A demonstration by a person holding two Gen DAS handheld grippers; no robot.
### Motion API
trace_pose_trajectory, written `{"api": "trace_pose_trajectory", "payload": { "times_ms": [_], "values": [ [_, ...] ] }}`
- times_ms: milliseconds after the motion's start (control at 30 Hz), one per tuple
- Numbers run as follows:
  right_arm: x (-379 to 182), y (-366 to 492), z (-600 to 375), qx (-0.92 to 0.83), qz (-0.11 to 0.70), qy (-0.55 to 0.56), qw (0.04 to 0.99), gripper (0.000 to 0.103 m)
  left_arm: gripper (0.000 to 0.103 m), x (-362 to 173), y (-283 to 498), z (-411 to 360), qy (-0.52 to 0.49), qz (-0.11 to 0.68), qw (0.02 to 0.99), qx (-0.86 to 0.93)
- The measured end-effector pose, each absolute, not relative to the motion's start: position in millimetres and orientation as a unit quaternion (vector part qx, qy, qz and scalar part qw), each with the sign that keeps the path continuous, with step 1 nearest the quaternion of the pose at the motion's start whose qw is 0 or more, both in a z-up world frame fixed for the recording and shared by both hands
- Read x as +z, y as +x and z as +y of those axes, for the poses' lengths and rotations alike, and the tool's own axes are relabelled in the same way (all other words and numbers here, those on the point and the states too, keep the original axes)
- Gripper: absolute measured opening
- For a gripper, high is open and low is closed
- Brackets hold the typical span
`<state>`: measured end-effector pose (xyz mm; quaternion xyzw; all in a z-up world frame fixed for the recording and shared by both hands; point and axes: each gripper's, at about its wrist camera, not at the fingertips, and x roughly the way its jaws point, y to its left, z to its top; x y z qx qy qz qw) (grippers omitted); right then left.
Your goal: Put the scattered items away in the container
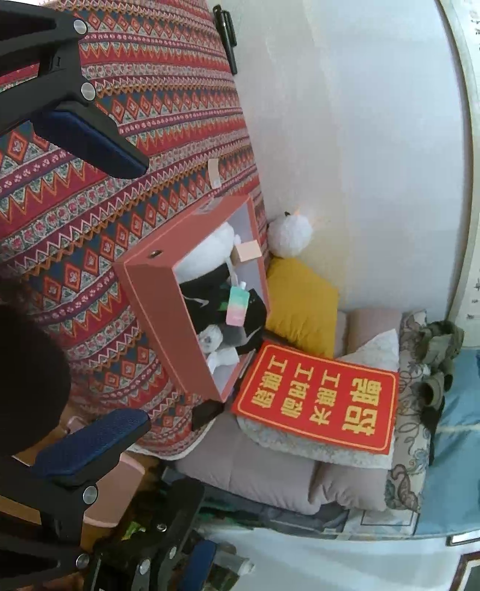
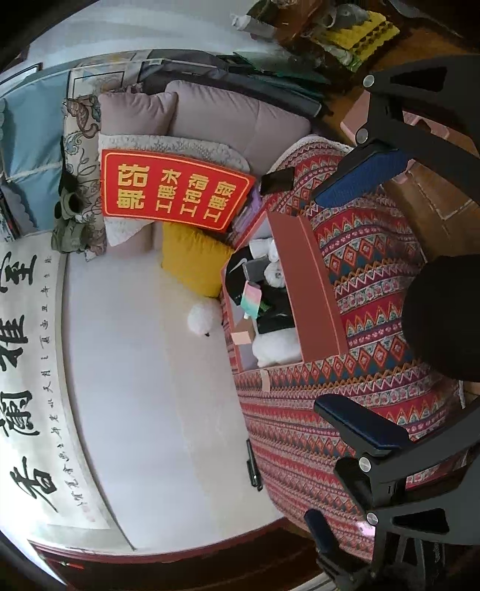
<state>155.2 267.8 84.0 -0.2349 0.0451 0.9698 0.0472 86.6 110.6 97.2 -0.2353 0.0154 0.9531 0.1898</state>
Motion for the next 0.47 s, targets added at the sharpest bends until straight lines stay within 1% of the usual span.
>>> {"api": "trace_pose_trajectory", "payload": {
  "times_ms": [100, 467],
  "values": [
    [80.8, 156.9, 265.5, 0.969, 0.036, -0.238, 0.053, 0.102, 0.102, 99.1, 92.4, 107.0, -0.231, 0.016, 0.172, 0.957],
    [74.3, 148.2, 248.8, 0.968, 0.02, -0.25, 0.026, 0.102, 0.102, 103.5, 96.6, 91.0, -0.22, 0.001, 0.123, 0.968]
  ]
}}
